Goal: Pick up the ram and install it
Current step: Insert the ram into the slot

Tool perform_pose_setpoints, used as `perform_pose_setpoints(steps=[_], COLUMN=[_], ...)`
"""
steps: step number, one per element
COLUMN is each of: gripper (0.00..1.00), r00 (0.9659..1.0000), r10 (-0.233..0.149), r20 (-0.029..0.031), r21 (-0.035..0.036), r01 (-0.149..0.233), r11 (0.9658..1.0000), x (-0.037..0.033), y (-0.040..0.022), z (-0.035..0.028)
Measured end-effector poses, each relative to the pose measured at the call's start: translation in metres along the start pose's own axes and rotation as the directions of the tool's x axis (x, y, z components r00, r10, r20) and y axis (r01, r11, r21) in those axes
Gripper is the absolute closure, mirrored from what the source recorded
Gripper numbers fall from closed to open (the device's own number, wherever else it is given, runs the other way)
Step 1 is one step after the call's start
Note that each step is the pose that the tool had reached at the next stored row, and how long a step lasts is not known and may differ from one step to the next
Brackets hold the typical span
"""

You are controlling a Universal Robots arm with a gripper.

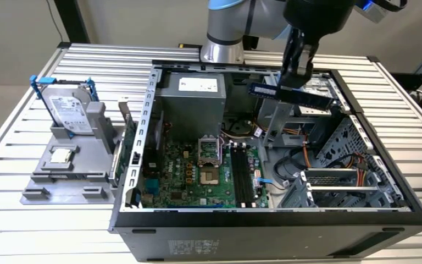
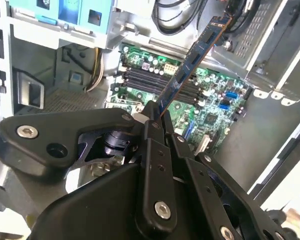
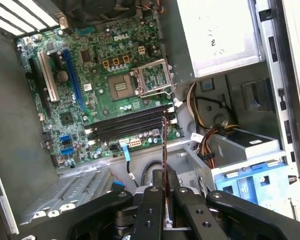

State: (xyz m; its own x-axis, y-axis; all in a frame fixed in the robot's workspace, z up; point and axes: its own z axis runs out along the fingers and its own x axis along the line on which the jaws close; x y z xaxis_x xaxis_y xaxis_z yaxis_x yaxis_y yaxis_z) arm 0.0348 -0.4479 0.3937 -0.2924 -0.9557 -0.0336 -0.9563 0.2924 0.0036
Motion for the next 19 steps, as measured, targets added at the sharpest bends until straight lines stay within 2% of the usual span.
perform_pose_setpoints(steps=[6,10,14,19], gripper=[1.0,1.0,1.0,1.0], r00=[1.0,0.9991,0.9961,0.9891], r10=[0.009,0.043,0.089,0.147], r20=[0.0,0.0,0.0003,0.0008], r21=[0.0003,0.0015,0.003,0.0049], r01=[-0.009,-0.043,-0.089,-0.147], r11=[1.0,0.9991,0.9961,0.9891], x=[0.0015,0.0016,0.0017,0.0016], y=[-0.0004,-0.0003,-0.0003,-0.0003], z=[-0.0001,-0.0001,-0.0001,-0.0001])
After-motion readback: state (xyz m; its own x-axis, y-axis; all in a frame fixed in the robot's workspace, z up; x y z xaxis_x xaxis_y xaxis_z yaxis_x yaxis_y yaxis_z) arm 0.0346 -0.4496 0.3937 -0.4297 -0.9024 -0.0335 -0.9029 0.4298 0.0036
